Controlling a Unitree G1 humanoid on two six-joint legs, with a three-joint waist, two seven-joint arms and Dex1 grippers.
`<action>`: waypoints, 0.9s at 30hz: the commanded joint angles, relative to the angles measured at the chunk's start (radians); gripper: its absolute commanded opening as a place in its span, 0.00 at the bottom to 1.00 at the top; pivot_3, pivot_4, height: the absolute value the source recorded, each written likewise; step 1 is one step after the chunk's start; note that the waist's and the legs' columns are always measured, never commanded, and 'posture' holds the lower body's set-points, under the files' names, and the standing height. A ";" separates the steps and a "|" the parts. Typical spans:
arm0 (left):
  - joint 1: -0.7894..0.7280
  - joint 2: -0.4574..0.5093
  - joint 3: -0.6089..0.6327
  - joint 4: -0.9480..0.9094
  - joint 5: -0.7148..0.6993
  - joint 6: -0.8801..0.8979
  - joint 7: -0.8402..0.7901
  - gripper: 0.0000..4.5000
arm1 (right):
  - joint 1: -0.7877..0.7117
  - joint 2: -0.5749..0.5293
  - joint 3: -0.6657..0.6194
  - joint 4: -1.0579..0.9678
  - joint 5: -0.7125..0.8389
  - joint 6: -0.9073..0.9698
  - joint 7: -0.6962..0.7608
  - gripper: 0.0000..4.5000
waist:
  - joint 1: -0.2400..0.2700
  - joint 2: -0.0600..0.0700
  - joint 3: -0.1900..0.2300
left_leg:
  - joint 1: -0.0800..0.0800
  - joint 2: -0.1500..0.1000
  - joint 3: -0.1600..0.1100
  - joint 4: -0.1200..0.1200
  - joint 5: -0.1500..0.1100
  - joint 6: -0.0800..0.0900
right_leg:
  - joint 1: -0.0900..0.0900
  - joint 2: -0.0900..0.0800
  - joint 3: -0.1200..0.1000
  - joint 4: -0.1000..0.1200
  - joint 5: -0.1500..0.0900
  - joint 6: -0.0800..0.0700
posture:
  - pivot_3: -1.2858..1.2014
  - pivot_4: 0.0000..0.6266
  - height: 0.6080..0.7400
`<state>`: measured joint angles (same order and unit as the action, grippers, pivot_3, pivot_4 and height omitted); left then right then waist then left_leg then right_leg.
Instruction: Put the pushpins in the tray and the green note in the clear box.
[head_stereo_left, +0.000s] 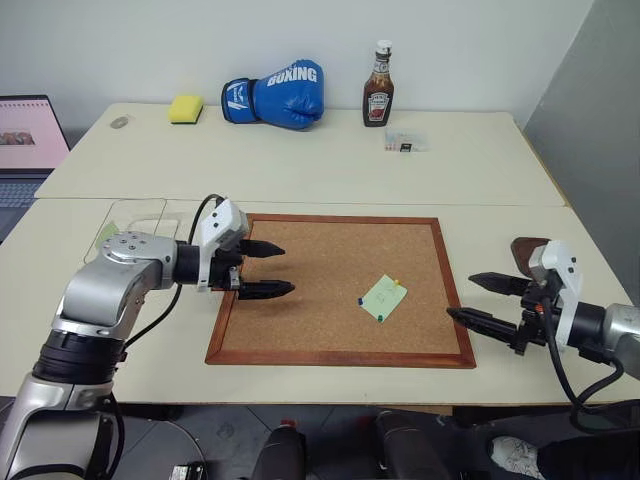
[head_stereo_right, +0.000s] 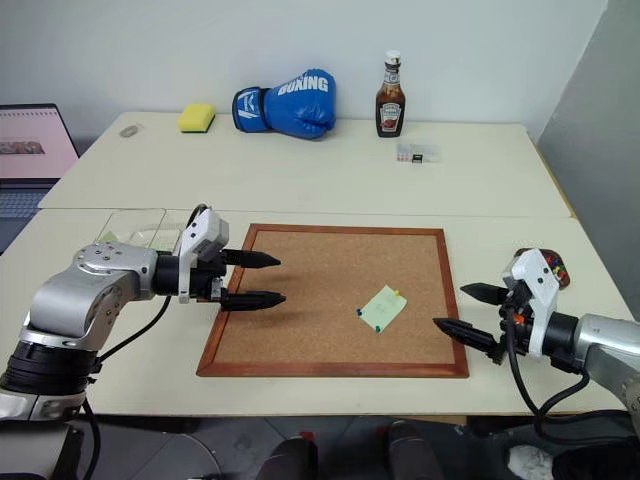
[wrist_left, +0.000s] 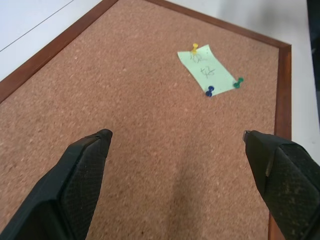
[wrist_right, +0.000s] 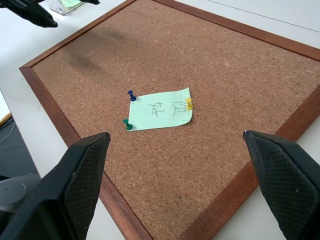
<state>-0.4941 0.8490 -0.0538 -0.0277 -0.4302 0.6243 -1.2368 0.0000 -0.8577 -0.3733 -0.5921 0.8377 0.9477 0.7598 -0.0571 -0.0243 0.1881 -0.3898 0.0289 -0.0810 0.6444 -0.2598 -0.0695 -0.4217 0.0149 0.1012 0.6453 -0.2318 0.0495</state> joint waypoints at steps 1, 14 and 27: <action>0.008 0.020 0.028 -0.025 -0.003 -0.016 -0.003 1.00 | -0.001 -0.016 -0.026 -0.008 0.020 -0.008 0.009 1.00 | 0.000 0.000 0.000 | 0.000 0.000 0.000 0.000 0.000 0.000 | 0.000 0.000 0.000 0.000 0.000 0.000 | 0.52 0.24 1.00; -0.031 -0.002 0.032 -0.004 -0.026 0.014 0.017 1.00 | 0.015 0.021 0.002 -0.022 0.008 -0.044 -0.019 1.00 | 0.000 0.000 0.000 | 0.000 0.000 0.000 0.000 0.000 0.000 | 0.000 0.000 0.000 0.000 0.001 0.001 | 0.52 0.24 1.00; -0.047 -0.202 -0.042 0.018 0.071 -0.190 0.128 0.51 | -0.071 0.154 0.226 0.015 -0.213 -0.228 -0.136 1.00 | 0.002 0.000 0.000 | 0.001 0.000 0.000 0.001 0.000 0.000 | 0.000 0.000 0.000 0.002 0.002 0.003 | 0.52 0.24 1.00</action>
<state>-0.5311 0.6659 -0.0898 -0.0007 -0.3783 0.4775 -1.1403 -0.0533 -0.7182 -0.1679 -0.5797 0.6581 0.7628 0.6393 -0.0556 -0.0243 0.1879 -0.3896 0.0288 -0.0809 0.6460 -0.2596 -0.0696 -0.4212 0.0150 0.1014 0.6469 -0.2298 0.0527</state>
